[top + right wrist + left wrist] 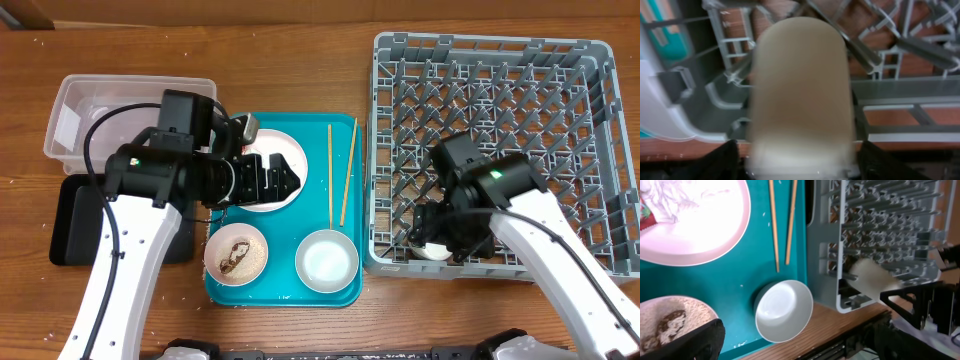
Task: Sort waste into correct bins and load items into the dishwasher
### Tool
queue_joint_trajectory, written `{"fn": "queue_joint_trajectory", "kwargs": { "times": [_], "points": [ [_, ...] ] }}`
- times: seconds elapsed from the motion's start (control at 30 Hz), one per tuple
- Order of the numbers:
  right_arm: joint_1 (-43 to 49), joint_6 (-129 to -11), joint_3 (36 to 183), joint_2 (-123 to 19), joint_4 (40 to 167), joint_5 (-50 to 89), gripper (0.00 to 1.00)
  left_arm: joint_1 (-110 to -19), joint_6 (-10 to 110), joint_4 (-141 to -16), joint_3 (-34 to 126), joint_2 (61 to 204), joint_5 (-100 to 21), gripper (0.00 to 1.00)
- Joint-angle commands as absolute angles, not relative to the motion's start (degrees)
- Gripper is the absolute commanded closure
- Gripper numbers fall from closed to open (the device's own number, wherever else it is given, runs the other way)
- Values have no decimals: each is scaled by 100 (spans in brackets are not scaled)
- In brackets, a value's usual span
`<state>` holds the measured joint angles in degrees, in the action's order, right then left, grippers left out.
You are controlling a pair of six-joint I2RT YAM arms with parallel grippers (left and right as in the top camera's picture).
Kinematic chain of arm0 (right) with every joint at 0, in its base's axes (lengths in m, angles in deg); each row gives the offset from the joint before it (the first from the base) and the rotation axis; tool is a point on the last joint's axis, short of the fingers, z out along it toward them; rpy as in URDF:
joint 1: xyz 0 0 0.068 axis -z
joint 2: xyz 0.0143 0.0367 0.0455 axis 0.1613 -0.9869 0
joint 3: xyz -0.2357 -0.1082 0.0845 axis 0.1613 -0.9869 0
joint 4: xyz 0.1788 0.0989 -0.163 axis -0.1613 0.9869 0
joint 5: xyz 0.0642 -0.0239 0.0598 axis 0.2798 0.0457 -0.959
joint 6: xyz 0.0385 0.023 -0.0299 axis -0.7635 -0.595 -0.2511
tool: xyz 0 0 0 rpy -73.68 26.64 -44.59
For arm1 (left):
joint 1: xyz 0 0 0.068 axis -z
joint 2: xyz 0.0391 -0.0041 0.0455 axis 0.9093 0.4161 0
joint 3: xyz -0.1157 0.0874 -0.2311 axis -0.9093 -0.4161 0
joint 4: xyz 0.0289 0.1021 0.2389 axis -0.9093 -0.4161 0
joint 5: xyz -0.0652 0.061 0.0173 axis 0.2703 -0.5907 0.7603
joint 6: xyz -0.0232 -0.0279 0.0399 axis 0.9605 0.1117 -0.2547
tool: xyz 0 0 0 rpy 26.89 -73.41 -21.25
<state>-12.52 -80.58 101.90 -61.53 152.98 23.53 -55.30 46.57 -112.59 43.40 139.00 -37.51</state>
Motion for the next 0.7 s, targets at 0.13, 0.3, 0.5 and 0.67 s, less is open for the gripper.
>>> {"fn": "queue_joint_trajectory", "kwargs": {
  "times": [0.13,0.3,0.5,0.67],
  "points": [
    [-1261,-8213,10511,-6081,15027,2543,6,-4975,4596,-11526,4351,13922,-4861,7],
    [-1261,-8208,11077,-5473,14596,2541,4,-4626,5444,-11852,4207,13935,-6113,16],
    [-1261,-8208,11381,-4719,13936,2543,1,-4538,6279,-11620,3039,13935,-6564,26],
    [-1261,-8208,11377,-4597,13722,2541,0,-4538,6423,-10057,1708,13953,-6129,42]
  ]
}}
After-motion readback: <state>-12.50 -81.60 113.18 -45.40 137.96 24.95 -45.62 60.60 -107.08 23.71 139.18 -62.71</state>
